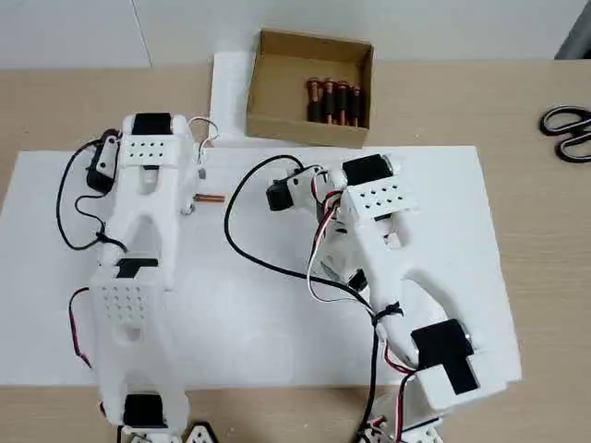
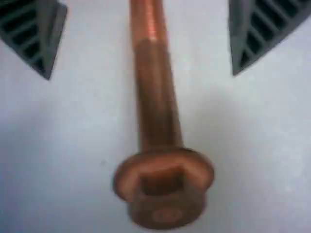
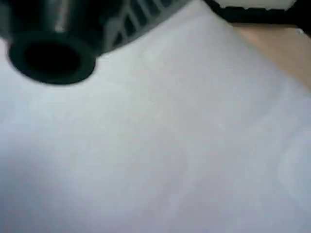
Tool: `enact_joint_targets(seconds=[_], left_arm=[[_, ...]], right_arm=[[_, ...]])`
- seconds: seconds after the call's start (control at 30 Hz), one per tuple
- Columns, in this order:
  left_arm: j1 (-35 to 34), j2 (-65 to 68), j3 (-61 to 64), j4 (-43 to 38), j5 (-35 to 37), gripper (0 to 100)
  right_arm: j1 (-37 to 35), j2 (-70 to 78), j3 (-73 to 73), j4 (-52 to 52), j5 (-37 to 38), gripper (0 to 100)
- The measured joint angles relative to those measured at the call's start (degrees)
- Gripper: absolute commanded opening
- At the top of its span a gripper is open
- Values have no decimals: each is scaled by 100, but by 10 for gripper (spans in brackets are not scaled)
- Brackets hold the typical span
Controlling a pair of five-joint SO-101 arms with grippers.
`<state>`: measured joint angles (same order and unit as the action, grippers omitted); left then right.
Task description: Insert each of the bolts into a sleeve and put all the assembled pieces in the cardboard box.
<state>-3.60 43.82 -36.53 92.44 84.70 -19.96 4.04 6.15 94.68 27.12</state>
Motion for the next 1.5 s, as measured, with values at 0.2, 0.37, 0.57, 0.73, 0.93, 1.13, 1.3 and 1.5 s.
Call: enact_joint_targets(seconds=[0.2,0.37,0.57,0.73,0.93,1.13,1.3,1.5], left_arm=[[0,18,0,0,0,229],[-123,18,0,0,0,229],[-343,18,0,-167,0,228],[-325,158,0,-325,0,228],[-316,484,-35,-431,0,228],[-316,519,-70,-431,0,215],[-316,519,-88,-440,0,62],[-316,519,-114,-536,-211,7]], right_arm=[[-9,0,0,-18,0,4],[-9,0,0,-18,0,4],[-9,0,0,-18,0,4],[-9,0,0,-18,0,4],[-9,0,0,-18,0,4],[-9,0,0,-18,0,4],[-9,0,0,-18,0,4],[-9,0,0,-18,0,4]])
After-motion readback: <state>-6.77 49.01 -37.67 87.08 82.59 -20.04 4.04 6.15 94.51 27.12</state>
